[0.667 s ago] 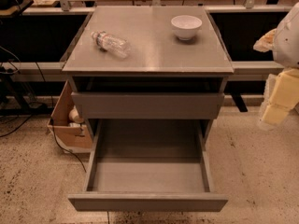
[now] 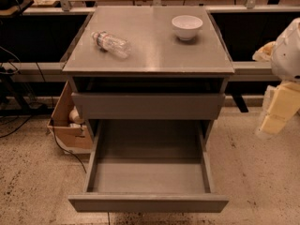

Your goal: Close middle drawer

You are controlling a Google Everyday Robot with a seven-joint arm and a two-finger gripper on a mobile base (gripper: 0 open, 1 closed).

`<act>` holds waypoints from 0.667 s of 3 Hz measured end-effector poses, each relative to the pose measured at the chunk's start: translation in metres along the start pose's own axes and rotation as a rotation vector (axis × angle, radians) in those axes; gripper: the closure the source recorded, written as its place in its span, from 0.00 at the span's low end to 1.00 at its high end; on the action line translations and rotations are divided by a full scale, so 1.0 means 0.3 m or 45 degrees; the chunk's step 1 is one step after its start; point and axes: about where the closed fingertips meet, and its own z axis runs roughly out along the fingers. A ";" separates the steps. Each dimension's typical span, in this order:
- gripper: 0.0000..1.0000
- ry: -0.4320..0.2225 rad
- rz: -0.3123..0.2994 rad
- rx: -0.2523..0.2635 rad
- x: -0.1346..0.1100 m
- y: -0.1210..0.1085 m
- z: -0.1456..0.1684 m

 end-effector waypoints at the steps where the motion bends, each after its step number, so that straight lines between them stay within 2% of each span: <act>1: 0.00 -0.040 -0.033 -0.041 0.060 0.036 0.159; 2: 0.00 -0.097 -0.070 -0.099 0.119 0.085 0.334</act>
Offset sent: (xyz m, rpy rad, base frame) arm -0.0065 -0.0216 -0.1989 0.1440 0.0865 0.1647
